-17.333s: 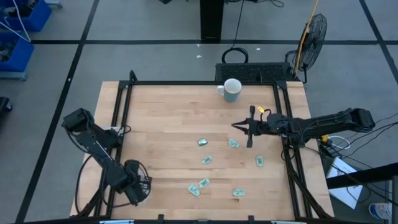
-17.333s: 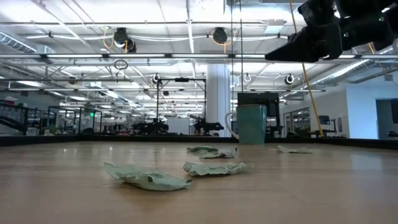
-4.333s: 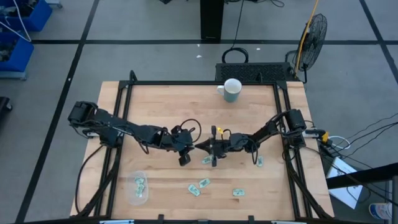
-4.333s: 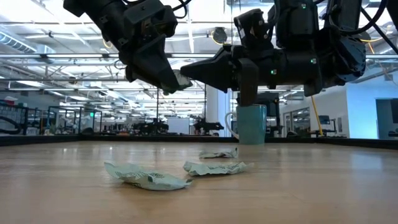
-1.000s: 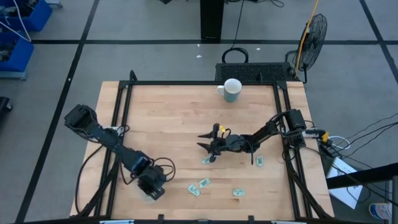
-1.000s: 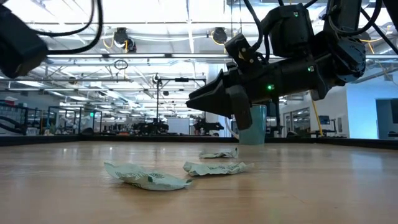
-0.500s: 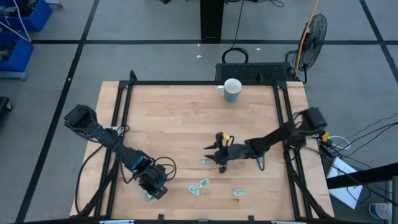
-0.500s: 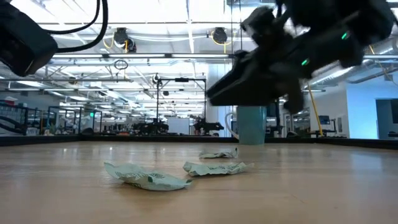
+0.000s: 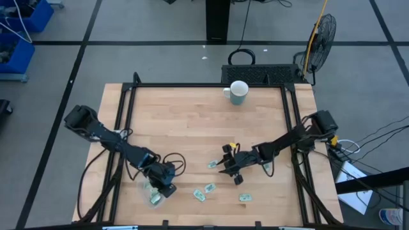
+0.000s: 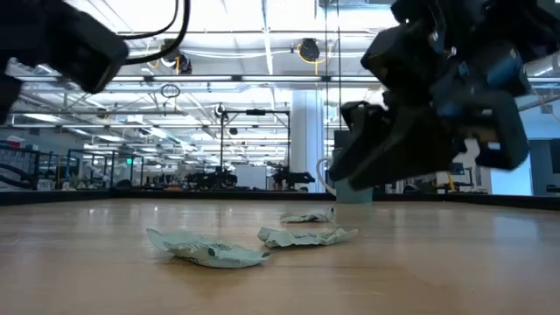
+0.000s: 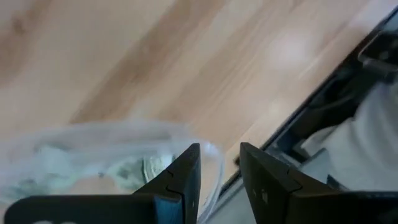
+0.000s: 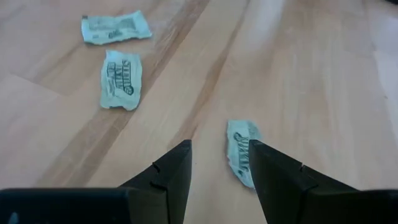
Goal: Pick and place Stevia / Truvia into bins
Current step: Put the stevia packet into the transparent container
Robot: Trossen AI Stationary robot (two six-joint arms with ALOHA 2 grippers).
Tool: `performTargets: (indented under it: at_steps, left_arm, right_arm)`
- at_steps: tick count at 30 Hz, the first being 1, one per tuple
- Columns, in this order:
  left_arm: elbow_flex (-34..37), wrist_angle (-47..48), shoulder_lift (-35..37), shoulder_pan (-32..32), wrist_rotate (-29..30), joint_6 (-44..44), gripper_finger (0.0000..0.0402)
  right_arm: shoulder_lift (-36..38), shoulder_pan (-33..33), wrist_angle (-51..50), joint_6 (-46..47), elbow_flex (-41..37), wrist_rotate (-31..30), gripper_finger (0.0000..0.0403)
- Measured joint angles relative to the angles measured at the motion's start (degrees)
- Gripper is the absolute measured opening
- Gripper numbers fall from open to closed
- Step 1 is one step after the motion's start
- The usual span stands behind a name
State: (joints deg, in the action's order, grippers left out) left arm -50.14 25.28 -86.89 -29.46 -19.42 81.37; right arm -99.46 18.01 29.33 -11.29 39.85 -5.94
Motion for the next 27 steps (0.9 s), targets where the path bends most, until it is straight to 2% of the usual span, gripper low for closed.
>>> performTargets:
  at_steps: [5,12,18,22,27]
  left_arm:
    - [-0.01,-1.54,2.40,3.43,6.67,-5.33,0.0117]
    - [0.01,-5.85,3.12,7.87,20.58,-21.48,0.0118]
    - [-0.03,-12.93,3.15,11.42,32.29,-29.35,0.0118]
    - [-0.03,-19.20,3.16,13.45,34.55,-31.59,0.0118]
    - [-0.03,-23.71,3.16,14.56,34.63,-36.15,0.0118]
  right_arm:
    - [-3.79,-0.53,6.43,-4.18,-0.04,-3.10,0.0150]
    - [-5.44,-3.12,3.17,-2.83,-0.03,-2.78,0.0150]
    - [-5.44,-5.20,2.99,-1.42,0.01,3.07,0.0143]
    - [-5.46,-5.55,2.46,-2.08,0.01,3.40,0.0108]
    - [-5.45,-5.53,2.36,-5.05,0.03,3.35,0.0030]
